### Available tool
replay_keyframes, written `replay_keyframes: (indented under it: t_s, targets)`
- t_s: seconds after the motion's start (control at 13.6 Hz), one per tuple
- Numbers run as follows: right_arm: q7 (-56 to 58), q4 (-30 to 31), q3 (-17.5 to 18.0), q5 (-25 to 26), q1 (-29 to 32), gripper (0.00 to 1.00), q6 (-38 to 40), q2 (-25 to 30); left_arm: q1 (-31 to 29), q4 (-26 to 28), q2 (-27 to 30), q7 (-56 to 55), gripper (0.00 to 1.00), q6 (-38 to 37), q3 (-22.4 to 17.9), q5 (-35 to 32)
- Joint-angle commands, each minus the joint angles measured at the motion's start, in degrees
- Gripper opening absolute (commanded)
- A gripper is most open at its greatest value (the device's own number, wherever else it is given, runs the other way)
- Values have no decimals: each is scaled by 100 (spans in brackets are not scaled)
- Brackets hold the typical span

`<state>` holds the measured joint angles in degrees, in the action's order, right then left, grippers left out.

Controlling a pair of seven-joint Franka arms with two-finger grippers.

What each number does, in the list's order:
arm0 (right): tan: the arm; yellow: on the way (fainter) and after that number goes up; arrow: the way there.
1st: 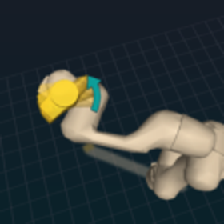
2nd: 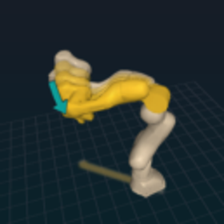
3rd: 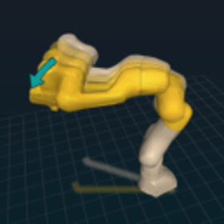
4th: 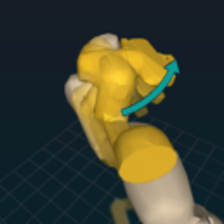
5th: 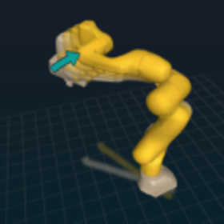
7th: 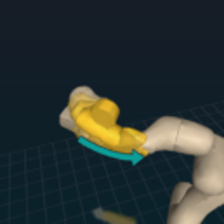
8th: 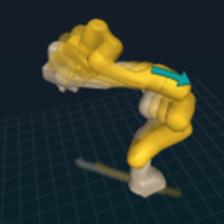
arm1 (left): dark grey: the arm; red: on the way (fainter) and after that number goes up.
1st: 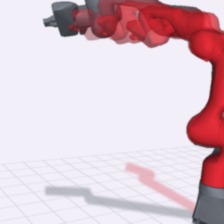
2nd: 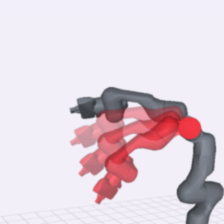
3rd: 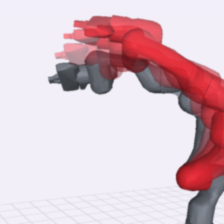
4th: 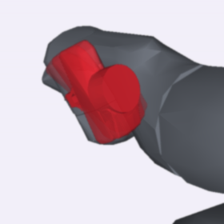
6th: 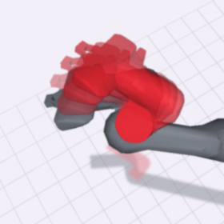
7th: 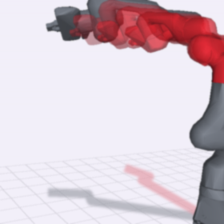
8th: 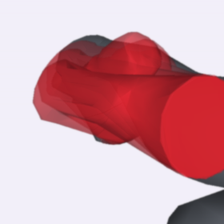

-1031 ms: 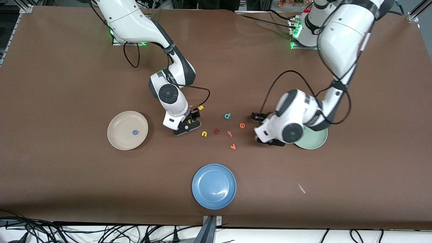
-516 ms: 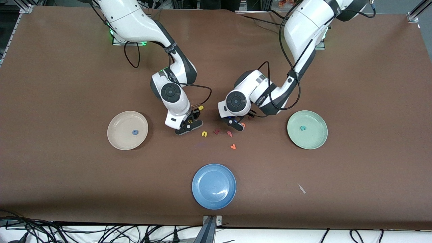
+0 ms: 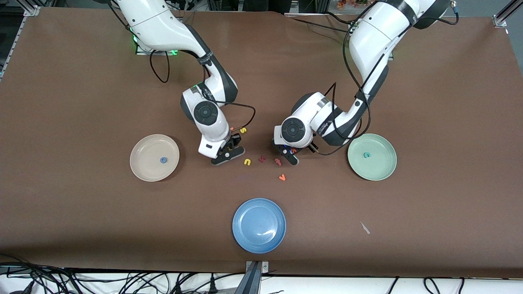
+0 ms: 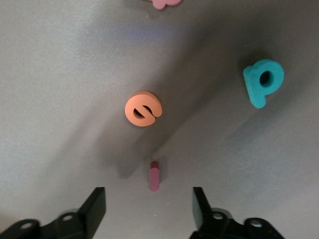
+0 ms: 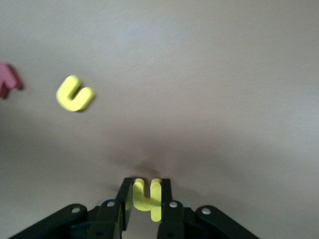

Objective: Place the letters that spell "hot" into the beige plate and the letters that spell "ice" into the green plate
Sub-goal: 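Move the yellow 4 onto the cream plate while the left gripper grasps red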

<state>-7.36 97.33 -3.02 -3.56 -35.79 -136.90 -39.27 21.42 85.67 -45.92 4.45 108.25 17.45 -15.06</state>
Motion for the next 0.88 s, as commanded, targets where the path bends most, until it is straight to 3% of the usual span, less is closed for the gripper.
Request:
replay_keyframes:
  t_s: [0.0,0.22,0.29,0.52,0.81]
  targets:
    - [418,-153,-390,49,160,9,654,279,2,47,-39,267,59,161,13,-252]
    - [604,14,-787,31,160,9,735,428,20,64,-48,267,53,171,21,-252]
    - [604,136,-901,31,160,9,709,507,20,108,-39,267,41,162,21,-252]
    - [630,541,-1427,14,169,10,629,736,55,152,-48,267,37,162,21,-252]
    - [754,1068,-1790,-100,247,12,95,877,73,152,-109,258,34,205,21,-252]
